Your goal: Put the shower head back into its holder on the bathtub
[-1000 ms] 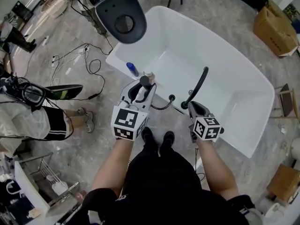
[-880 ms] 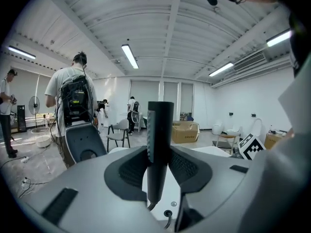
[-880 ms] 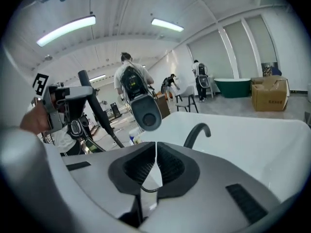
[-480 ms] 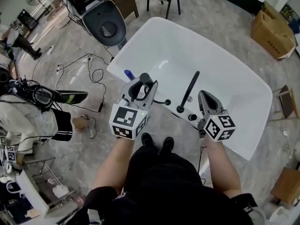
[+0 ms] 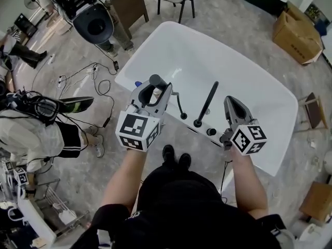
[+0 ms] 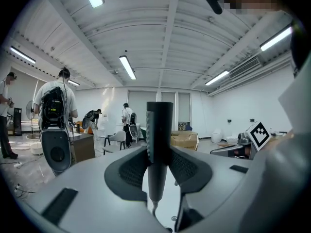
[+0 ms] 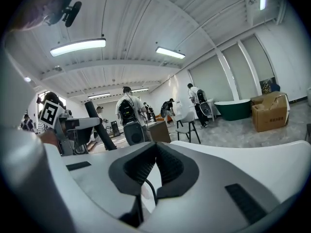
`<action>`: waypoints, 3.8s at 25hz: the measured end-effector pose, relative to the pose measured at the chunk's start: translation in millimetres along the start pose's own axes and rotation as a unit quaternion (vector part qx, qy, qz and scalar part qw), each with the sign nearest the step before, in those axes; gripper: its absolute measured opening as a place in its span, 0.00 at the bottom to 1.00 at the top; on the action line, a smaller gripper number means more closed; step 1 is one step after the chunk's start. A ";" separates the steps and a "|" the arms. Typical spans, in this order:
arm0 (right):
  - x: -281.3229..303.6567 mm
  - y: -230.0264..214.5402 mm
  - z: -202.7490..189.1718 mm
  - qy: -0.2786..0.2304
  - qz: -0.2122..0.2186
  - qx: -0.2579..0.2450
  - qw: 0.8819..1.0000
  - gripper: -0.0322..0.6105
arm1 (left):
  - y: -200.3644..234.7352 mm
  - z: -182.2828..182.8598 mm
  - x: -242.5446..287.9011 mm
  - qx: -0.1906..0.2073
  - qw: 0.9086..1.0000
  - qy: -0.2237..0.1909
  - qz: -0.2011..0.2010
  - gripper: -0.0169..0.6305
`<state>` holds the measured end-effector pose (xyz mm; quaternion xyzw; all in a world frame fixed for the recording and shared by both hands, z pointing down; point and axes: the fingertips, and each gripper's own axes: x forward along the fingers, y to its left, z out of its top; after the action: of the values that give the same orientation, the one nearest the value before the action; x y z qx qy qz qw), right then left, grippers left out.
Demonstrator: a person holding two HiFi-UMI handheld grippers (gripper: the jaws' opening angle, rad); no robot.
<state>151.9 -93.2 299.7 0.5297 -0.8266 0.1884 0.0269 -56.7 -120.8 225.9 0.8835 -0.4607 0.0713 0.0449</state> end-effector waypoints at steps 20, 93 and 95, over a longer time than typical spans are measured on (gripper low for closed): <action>30.8 21.4 47.4 -0.033 -0.036 -0.020 0.999 0.07 | 3.7 -21.5 41.6 0.002 0.994 0.032 -0.103 0.25; 34.9 -76.9 -147.2 0.094 0.032 0.050 0.994 0.07 | -66.4 -343.5 120.2 -0.024 0.968 0.248 -0.035 0.24; 33.7 -76.3 -139.6 0.094 0.030 0.054 0.994 0.07 | -66.2 -337.3 121.6 -0.022 0.967 0.250 -0.036 0.24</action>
<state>183.1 -103.0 458.9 0.4855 -0.8245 0.2821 0.0702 37.8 -132.2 577.8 0.8525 -0.4043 0.2781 0.1802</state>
